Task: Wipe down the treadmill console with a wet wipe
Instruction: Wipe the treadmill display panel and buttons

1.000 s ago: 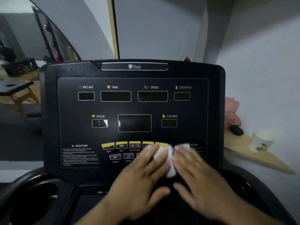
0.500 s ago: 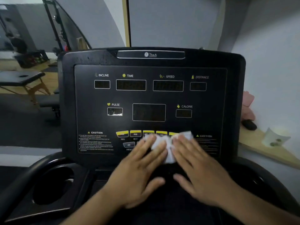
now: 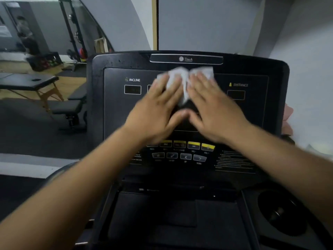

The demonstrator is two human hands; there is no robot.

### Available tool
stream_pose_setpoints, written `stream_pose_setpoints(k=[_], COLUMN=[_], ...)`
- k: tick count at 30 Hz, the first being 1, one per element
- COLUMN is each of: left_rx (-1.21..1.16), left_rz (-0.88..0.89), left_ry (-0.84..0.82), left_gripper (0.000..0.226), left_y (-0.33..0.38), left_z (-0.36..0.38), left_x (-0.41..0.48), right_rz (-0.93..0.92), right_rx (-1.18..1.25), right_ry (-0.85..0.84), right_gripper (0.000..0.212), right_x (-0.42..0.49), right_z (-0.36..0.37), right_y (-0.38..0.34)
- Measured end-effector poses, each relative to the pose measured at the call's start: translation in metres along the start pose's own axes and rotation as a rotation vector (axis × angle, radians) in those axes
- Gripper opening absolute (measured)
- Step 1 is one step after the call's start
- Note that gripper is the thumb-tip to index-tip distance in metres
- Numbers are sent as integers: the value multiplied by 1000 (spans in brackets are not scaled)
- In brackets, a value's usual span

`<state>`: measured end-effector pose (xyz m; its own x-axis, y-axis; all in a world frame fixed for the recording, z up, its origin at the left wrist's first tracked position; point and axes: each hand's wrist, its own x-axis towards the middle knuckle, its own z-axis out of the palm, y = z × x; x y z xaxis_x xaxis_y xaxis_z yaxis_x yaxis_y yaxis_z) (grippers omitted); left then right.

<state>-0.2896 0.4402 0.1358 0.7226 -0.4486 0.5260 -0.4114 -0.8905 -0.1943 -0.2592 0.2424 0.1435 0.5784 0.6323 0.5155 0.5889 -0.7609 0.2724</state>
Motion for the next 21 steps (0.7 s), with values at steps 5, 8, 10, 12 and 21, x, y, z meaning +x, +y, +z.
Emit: stream_pose_setpoints(k=[5,8,10,12,21], left_rx=[-33,-4,20,51,-20], left_rz=[249,282,184,61,85], left_ry=[-227,-211,-144,-73,-117], left_gripper=[70,68,71,74,69], left_y=[41,13,-14,-42,-27], left_z=[35,34,17,-7,21], left_x=[-155,-139,-90,-37,-138], right_rz=[-264,-339,-250,-131,-219], right_rx=[47,36,-11,-46,15], right_ry=[-233,-236,-163,-63,-133], right_gripper=[77,75,73,71,76], right_x=[-141,-121,-62,7,-46], right_z=[44,45,26,0,30], right_y=[-70,-56,-34,-12,-84])
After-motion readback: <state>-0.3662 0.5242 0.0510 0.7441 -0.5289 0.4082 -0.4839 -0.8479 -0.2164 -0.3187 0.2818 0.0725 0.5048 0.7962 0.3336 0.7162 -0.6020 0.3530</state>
